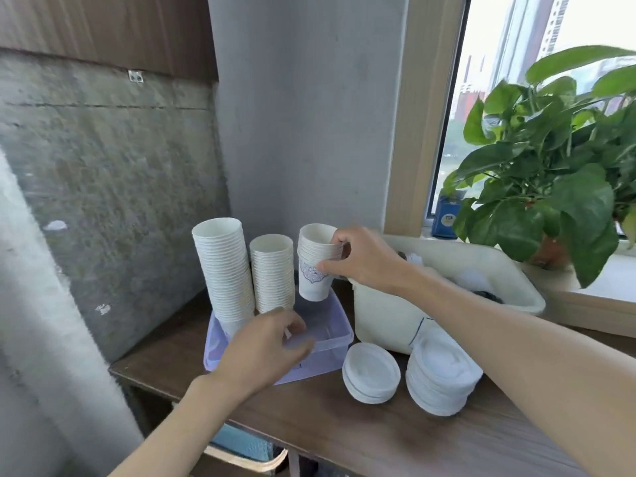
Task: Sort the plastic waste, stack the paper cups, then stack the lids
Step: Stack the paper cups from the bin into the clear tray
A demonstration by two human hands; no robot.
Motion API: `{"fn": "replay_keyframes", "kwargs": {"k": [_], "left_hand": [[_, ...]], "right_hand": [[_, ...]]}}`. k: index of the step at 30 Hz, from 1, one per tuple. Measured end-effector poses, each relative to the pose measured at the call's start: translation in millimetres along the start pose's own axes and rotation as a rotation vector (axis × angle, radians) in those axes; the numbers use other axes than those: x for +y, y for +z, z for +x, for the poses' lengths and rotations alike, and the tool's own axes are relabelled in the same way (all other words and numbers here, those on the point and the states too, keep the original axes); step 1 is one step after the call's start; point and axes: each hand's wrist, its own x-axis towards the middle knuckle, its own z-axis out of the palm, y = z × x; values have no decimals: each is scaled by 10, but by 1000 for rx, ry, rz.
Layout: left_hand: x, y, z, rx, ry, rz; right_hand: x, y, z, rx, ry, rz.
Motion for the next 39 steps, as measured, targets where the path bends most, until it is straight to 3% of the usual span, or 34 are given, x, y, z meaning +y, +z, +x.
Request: {"fn": "replay_keyframes", "kwargs": {"k": [8, 22, 29, 39], "left_hand": [[-158, 156, -56, -77, 46, 173], [-368, 110, 13, -35, 89, 96], [-402, 52, 48, -48, 96, 112], [-428, 67, 48, -51, 138, 163]], "right_hand": [[181, 287, -70, 22, 22, -425], [130, 498, -53, -67, 2, -774], [125, 493, -37, -172, 1, -839], [158, 490, -41, -181, -39, -841]]}}
